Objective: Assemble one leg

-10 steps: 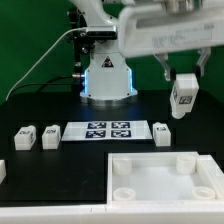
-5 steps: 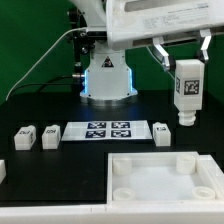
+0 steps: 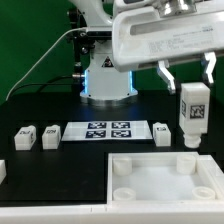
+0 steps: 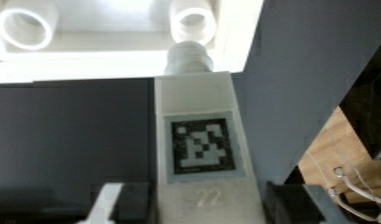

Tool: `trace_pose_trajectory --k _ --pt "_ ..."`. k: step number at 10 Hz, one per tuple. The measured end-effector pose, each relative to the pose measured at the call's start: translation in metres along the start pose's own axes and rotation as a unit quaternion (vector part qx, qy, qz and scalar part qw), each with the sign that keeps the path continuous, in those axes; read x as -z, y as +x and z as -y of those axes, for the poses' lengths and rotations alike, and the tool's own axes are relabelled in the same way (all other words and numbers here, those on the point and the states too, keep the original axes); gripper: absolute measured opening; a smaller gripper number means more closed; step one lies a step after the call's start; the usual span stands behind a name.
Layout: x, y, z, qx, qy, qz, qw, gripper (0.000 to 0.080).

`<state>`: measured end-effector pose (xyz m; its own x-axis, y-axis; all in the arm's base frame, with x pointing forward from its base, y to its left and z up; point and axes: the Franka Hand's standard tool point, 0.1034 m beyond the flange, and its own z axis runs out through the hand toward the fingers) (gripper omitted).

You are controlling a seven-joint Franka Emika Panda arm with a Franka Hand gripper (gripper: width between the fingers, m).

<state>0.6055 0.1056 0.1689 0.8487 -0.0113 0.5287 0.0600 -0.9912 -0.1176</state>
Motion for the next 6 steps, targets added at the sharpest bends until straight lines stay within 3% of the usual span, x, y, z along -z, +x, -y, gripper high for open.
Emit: trace_pose_trajectory --k 1,3,6 --pt "-0.009 0.001 0.004 0.001 0.003 0.002 1.000 0.0293" --pt "-0.026 -0.013 0.003 -0.001 0.003 0.009 1.000 0.0293" --pt "-0.039 -0.024 0.004 -0.001 0.004 0.018 1.000 0.0293"
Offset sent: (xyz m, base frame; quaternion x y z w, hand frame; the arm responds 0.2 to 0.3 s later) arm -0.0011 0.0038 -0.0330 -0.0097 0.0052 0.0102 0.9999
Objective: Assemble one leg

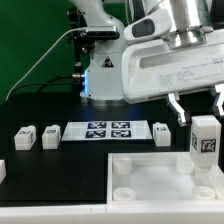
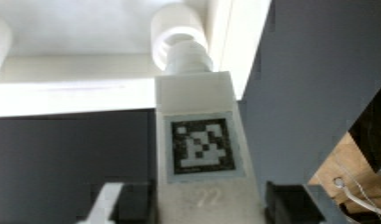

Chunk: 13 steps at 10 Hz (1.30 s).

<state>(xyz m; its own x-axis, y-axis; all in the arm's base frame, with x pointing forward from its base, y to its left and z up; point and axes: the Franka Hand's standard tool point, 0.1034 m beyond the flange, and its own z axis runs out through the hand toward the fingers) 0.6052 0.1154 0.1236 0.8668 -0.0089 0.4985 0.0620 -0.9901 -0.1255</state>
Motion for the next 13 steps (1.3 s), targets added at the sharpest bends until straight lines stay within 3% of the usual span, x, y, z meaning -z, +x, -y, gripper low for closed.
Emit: trace_pose_trajectory --k 3,13 --pt "-0.005 0.008 0.000 -0.002 0.001 -0.003 1.000 0.0293" --pt "-0.029 -0.011 -0.003 -0.002 -0.001 -0.006 1.000 0.0294"
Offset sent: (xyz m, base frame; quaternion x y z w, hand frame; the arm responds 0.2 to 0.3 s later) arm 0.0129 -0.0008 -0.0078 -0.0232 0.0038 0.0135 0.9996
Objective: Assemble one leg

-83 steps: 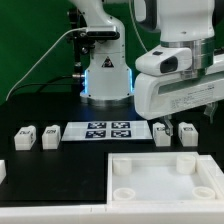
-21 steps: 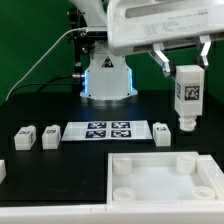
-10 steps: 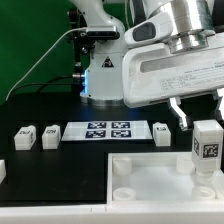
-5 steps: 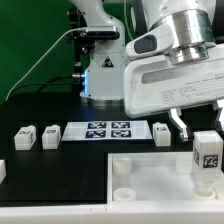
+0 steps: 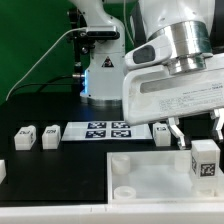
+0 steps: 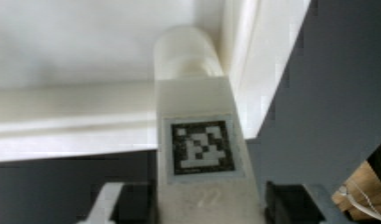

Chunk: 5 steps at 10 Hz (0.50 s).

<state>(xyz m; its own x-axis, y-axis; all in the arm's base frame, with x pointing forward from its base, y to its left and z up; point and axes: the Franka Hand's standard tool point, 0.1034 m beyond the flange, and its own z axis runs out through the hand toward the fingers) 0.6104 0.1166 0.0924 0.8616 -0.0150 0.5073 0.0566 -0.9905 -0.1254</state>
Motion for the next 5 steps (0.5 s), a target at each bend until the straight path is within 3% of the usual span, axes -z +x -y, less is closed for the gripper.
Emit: trace_pose_trajectory --k 4,5 --pt "-0.0006 0.0015 -0.0004 -0.004 -0.010 -0.015 1.000 0.0294" --pt "-0.0008 0.0012 -0.0003 -0.004 -0.010 -0.014 1.000 0.0364"
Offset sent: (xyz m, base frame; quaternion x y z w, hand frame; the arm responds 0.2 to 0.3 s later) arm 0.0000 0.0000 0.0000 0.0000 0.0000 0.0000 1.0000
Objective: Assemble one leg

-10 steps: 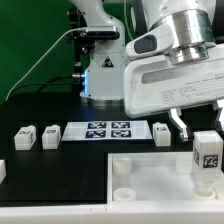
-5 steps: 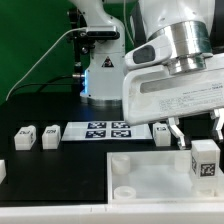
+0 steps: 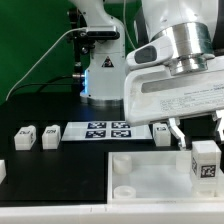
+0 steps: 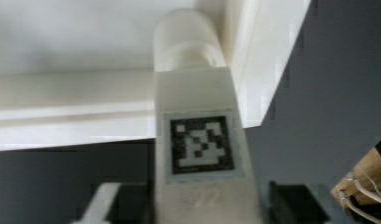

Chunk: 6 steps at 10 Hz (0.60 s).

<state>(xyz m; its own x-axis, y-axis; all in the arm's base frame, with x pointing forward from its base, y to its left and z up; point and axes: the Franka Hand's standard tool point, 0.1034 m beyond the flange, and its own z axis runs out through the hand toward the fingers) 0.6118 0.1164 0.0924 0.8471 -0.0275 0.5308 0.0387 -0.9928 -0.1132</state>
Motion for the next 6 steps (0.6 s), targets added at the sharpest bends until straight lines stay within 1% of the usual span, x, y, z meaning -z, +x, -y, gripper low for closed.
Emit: trace_pose_trajectory --k 1,2,3,4,5,6 --pt "0.0000 -0.0001 0.0000 0.000 0.000 0.000 1.000 0.0364" --pt "0.0000 -0.0001 0.0000 0.000 0.000 0.000 1.000 0.0545" --pt "0.0000 -0.0001 0.0000 0.000 0.000 0.000 1.000 0.0616" --pt "-0.0001 -0.0001 0.0000 0.000 0.000 0.000 1.000 0.0616" --pt "-0.0001 -0.0001 0.0000 0.000 0.000 0.000 1.000 0.0644" --pt "-0.0001 -0.0001 0.0000 0.000 0.000 0.000 1.000 0.0648"
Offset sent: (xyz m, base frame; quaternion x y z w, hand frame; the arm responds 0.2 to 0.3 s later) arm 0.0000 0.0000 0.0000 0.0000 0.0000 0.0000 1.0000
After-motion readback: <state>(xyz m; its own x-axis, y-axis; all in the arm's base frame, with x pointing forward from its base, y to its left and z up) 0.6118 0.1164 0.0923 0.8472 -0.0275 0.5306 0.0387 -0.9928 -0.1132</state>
